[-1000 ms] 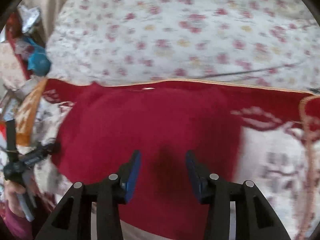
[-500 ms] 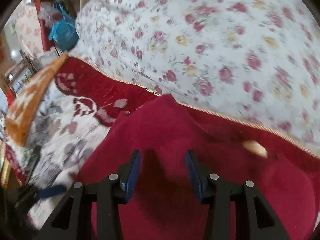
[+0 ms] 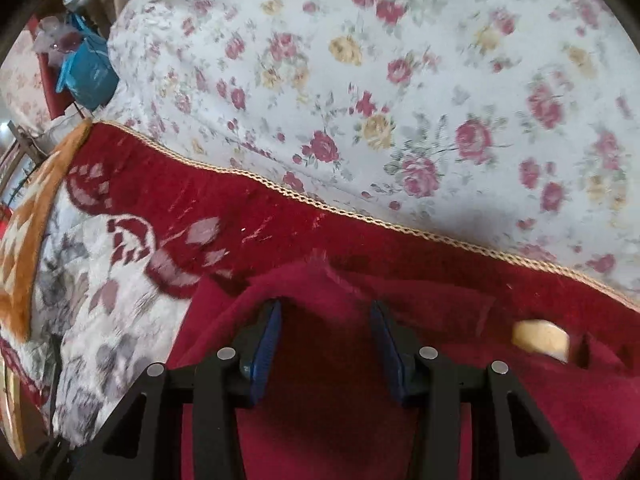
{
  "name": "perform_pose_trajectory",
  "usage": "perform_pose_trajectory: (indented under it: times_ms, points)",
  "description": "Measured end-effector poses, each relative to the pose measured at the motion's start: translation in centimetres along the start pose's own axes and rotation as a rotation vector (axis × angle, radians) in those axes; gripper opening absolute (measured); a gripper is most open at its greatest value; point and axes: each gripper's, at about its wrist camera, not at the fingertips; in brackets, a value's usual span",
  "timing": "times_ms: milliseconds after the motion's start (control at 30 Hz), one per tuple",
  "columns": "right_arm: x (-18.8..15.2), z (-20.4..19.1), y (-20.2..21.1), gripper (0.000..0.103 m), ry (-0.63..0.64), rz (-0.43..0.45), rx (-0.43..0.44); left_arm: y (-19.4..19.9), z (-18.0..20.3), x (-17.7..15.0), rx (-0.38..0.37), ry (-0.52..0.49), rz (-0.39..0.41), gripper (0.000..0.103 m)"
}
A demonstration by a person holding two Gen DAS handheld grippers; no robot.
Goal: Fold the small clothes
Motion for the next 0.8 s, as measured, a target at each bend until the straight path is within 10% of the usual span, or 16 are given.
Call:
perform_pose_trajectory:
  times_ms: [800]
  points:
    - [-0.2,-2.6,-1.7,0.063,0.008,-0.042,0.005,0.0,-0.6,-0.3,-0.044,0.047,-0.012,0.073]
Point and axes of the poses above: each gripper's, at about its wrist camera, not at the fingertips, and y roughly against the way its jaws point, z to its right, x to its top, and after that the axes turned 5 degrees about -z, right-handed
